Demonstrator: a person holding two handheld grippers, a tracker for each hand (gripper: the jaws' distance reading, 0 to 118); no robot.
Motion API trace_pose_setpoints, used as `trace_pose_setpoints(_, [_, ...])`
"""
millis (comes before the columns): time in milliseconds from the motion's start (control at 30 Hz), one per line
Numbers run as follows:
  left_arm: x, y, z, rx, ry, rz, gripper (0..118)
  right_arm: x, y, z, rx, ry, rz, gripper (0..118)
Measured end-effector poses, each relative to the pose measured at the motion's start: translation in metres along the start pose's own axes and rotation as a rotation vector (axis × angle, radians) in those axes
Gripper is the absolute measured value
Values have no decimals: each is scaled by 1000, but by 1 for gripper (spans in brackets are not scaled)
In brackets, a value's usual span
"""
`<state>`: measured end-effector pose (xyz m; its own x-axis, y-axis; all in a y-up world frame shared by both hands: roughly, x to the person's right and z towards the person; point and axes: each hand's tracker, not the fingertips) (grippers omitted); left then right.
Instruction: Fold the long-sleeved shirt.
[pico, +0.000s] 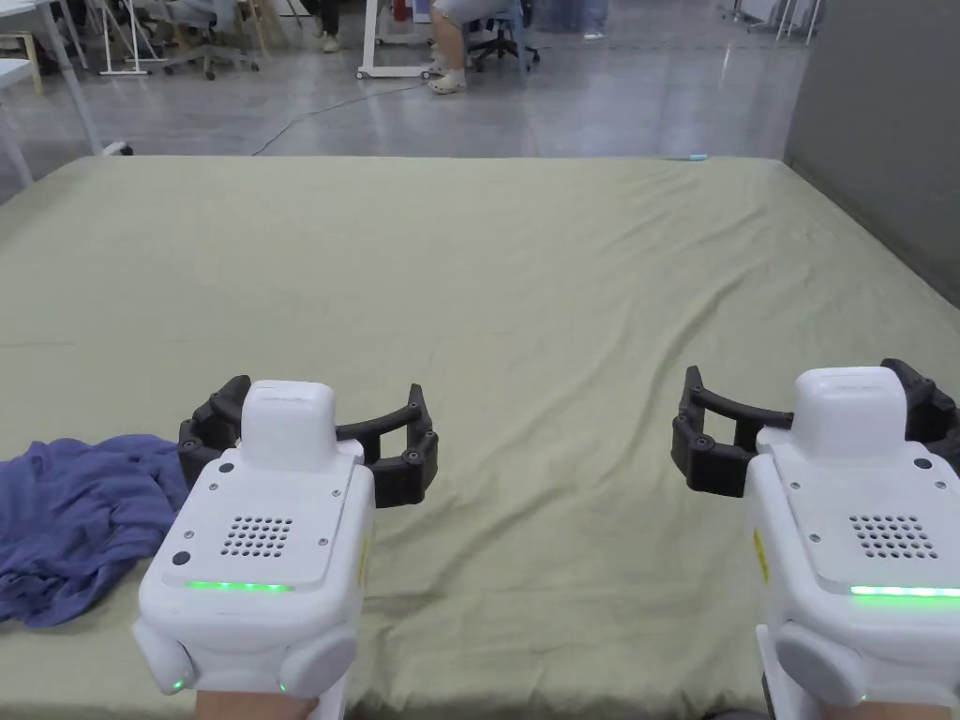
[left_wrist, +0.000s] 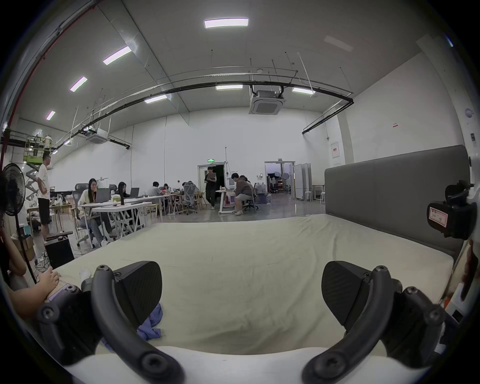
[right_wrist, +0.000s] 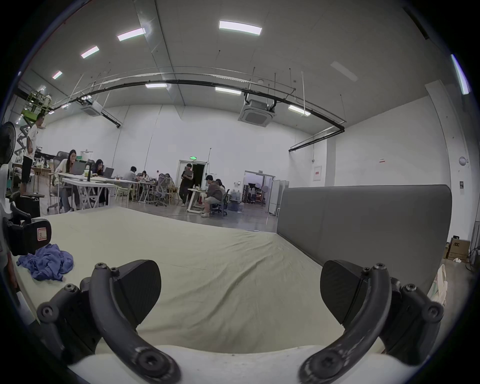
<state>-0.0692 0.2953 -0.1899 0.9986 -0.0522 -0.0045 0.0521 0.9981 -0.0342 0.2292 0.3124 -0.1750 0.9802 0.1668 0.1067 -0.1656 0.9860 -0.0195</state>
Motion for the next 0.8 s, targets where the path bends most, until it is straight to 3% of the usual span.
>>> trace_pose_setpoints(800, [2,7,-9,-4,4,-15,118,6,5,-7,-2,-23,3,118])
